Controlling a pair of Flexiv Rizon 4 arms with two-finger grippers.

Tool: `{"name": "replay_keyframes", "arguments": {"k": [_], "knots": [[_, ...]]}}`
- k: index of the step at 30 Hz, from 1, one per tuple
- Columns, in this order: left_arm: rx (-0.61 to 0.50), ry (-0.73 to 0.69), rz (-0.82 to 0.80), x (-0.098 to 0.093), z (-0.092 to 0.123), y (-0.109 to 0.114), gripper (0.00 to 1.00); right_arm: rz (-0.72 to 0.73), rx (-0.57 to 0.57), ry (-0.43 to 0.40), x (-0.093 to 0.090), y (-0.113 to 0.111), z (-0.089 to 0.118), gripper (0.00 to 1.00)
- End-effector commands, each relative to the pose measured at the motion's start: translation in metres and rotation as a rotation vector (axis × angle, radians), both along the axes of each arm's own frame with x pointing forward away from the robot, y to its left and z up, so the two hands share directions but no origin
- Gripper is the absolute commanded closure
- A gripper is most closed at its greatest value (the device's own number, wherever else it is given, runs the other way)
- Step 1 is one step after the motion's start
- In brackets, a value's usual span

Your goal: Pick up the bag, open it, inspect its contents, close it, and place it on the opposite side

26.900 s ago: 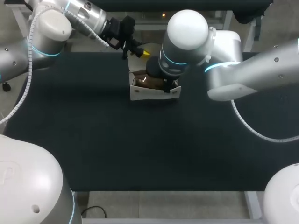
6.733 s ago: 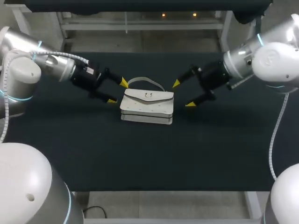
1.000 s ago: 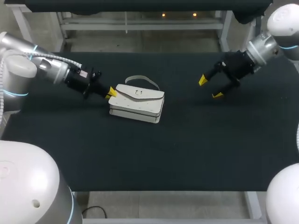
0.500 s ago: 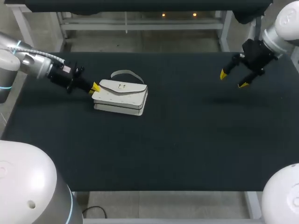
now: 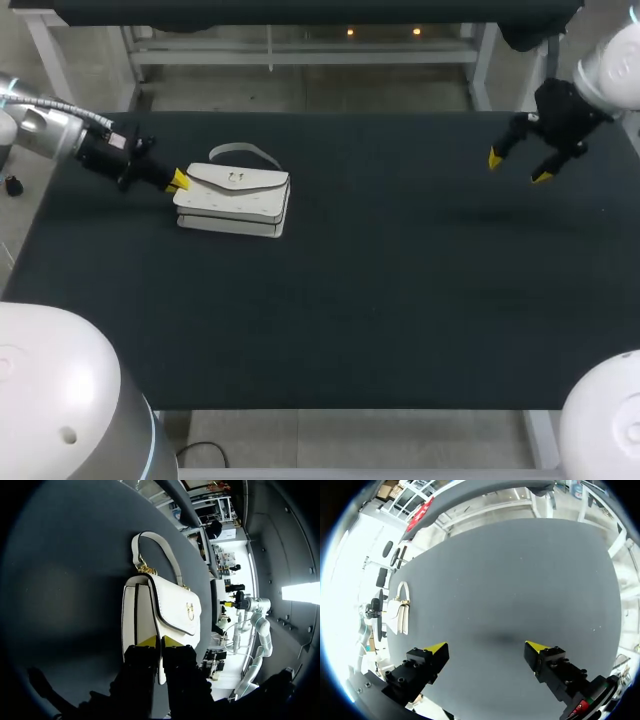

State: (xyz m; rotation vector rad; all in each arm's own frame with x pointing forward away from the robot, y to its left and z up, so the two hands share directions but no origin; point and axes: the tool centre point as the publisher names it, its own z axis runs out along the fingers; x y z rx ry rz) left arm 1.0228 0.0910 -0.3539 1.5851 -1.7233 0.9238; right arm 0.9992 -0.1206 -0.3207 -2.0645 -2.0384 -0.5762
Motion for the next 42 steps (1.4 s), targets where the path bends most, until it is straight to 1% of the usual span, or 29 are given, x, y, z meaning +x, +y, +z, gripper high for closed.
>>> {"name": "replay_keyframes", "arguments": {"k": [1,7,11,16,20,24,28,35,42], "knots": [[0.005,-0.014,0.021,-0.006,0.002,-0.002,1.00,-0.013,-0.004,-0.028,-0.004,0.001,-0.001,0.00],[0.005,-0.014,0.021,-0.006,0.002,-0.002,1.00,-0.019,-0.007,-0.031,-0.003,-0.002,0.000,0.00],[-0.004,-0.056,0.039,0.000,0.005,0.014,1.00,-0.021,-0.043,-0.044,0.001,-0.019,0.004,0.00],[-0.022,-0.075,0.085,0.010,0.004,0.037,1.00,-0.038,-0.115,-0.057,0.005,-0.041,0.006,0.00],[-0.019,-0.087,0.115,0.019,0.004,0.051,1.00,-0.059,-0.169,-0.034,0.007,-0.054,0.006,0.00],[-0.011,-0.095,0.142,0.027,0.004,0.063,1.00,-0.066,-0.180,0.011,0.010,-0.066,0.005,0.00],[-0.005,-0.103,0.161,0.032,0.005,0.072,1.00,-0.053,-0.179,0.056,0.013,-0.071,0.003,0.00],[0.014,-0.108,0.184,0.039,0.006,0.088,1.00,-0.026,-0.176,0.090,0.016,-0.075,0.006,0.00],[0.031,-0.114,0.211,0.046,0.007,0.108,1.00,-0.025,-0.201,0.095,0.016,-0.075,0.008,0.00]]}}
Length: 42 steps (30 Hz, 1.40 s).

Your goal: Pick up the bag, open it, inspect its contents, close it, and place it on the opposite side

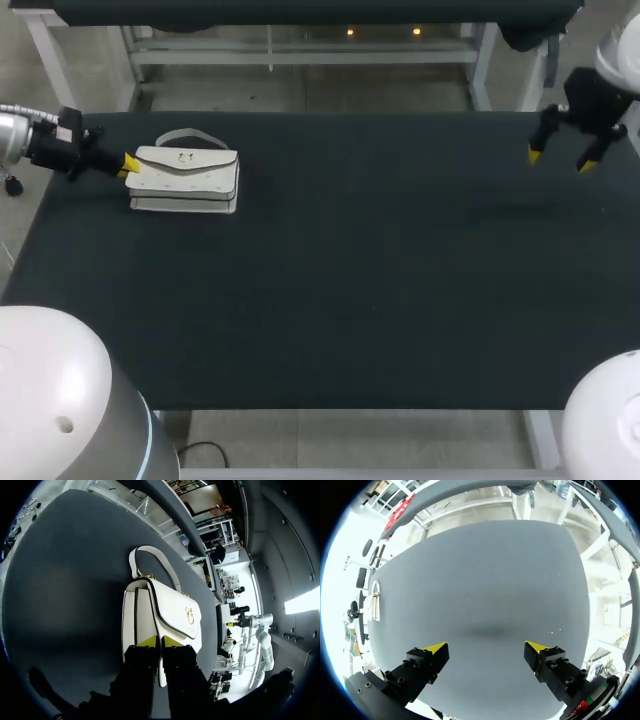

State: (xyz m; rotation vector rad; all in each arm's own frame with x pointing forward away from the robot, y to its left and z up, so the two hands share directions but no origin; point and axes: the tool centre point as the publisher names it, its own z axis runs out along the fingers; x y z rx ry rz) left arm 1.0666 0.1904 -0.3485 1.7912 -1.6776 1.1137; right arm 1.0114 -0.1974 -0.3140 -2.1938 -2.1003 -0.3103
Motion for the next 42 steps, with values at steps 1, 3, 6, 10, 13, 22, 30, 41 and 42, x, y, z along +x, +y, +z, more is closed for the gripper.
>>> {"name": "replay_keyframes", "arguments": {"k": [1,3,6,10,13,22,30,41,42], "knots": [[0.002,0.000,0.006,0.003,0.002,0.012,1.00,0.004,-0.003,0.024,0.004,0.002,0.001,0.00],[0.005,-0.001,0.010,0.005,0.001,0.019,1.00,0.004,-0.003,0.024,0.004,0.002,0.001,0.00],[0.008,-0.004,0.015,0.009,0.000,0.031,1.00,0.004,-0.003,0.024,0.004,0.002,0.001,0.00],[0.002,-0.001,0.013,0.014,-0.003,0.047,1.00,0.004,-0.003,0.024,0.004,0.002,0.001,0.00],[-0.003,0.002,-0.010,0.019,-0.004,0.058,1.00,0.004,-0.003,0.024,0.004,0.002,0.001,0.00],[0.001,0.015,-0.071,0.036,-0.001,0.087,1.00,0.004,-0.003,0.024,0.004,0.002,0.001,0.00],[0.010,0.018,-0.072,0.050,0.000,0.109,1.00,0.004,-0.003,0.024,0.004,0.002,0.001,0.00],[-0.013,0.026,-0.084,0.059,-0.006,0.131,1.00,0.004,-0.003,0.024,0.004,0.002,0.001,0.00],[-0.014,0.025,-0.085,0.060,-0.006,0.132,1.00,0.004,-0.003,0.024,0.004,0.002,0.001,0.00]]}}
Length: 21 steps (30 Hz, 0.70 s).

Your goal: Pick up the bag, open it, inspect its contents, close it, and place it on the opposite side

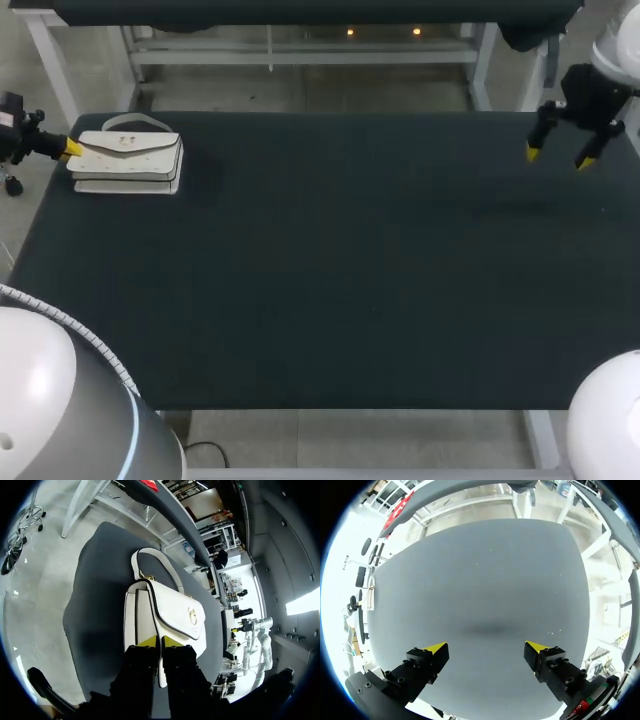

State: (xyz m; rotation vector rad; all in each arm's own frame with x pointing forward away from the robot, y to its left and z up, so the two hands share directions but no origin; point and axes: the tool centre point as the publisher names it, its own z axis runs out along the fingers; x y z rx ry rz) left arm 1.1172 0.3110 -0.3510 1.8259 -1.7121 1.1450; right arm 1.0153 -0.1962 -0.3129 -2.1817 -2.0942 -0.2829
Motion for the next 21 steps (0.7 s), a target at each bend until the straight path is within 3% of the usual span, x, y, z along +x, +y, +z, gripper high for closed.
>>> {"name": "replay_keyframes", "arguments": {"k": [1,16,17,18,19,21], "knots": [[-0.042,0.068,-0.107,0.009,-0.004,0.012,1.00,-0.001,-0.002,0.001,0.000,0.000,0.000,0.00],[-0.051,0.073,-0.112,0.018,-0.008,0.024,1.00,-0.001,-0.002,0.001,0.000,0.000,0.000,0.00],[-0.049,0.074,-0.116,0.018,-0.007,0.024,0.84,-0.001,-0.002,0.001,0.000,0.000,0.000,0.00],[-0.048,0.074,-0.117,0.018,-0.007,0.024,0.53,-0.001,-0.002,0.001,0.000,0.000,0.000,0.00],[-0.048,0.071,-0.121,0.016,-0.004,0.023,0.00,-0.001,-0.002,0.001,0.000,0.000,0.000,0.00],[-0.038,0.060,-0.123,0.010,0.003,0.022,0.00,-0.001,-0.002,0.001,0.000,0.000,0.000,0.00]]}}
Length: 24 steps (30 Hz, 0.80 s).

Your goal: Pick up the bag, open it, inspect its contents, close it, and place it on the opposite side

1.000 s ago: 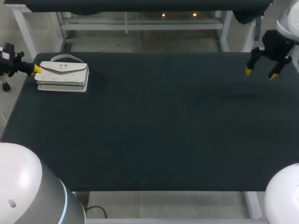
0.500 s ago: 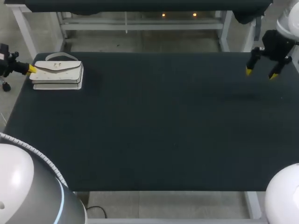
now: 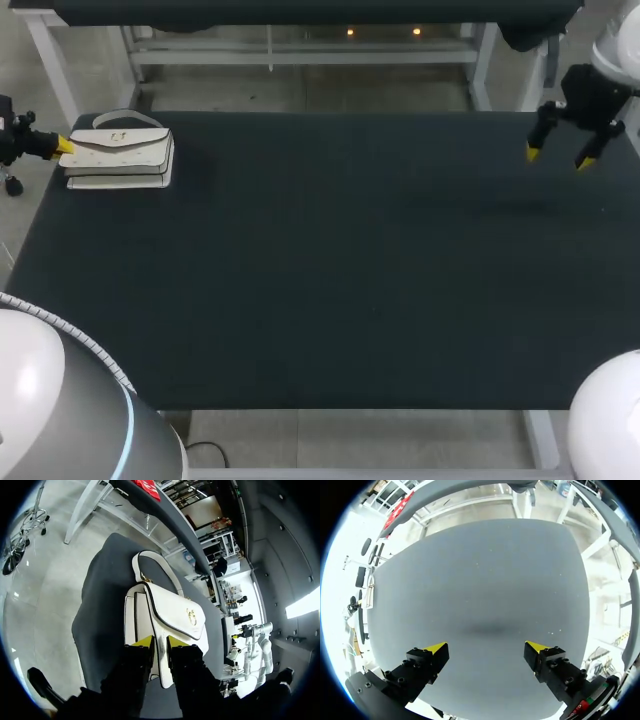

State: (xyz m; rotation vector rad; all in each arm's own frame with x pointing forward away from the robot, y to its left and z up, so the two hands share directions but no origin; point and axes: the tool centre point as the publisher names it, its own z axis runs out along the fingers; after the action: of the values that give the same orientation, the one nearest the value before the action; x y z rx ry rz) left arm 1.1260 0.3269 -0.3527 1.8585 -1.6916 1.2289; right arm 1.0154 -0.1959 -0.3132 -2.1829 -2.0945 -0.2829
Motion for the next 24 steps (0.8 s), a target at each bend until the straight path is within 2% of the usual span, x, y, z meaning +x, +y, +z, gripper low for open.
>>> {"name": "replay_keyframes", "arguments": {"k": [1,7,12,18,24], "knots": [[-0.016,0.105,-0.174,0.000,0.008,0.006,0.00,0.000,-0.001,0.002,0.000,0.000,0.001,0.00],[0.084,0.083,-0.156,-0.027,0.040,0.008,0.00,0.000,-0.001,0.002,0.000,0.000,0.001,0.00],[0.223,0.097,-0.103,-0.056,0.069,0.002,0.00,0.000,-0.001,0.002,0.000,0.000,0.001,0.00],[0.386,0.105,-0.015,-0.092,0.099,-0.020,0.00,0.000,-0.001,0.002,0.000,0.000,0.001,0.00],[0.496,0.141,0.034,-0.116,0.116,-0.040,0.00,0.000,-0.001,0.002,0.000,0.000,0.001,0.00]]}}
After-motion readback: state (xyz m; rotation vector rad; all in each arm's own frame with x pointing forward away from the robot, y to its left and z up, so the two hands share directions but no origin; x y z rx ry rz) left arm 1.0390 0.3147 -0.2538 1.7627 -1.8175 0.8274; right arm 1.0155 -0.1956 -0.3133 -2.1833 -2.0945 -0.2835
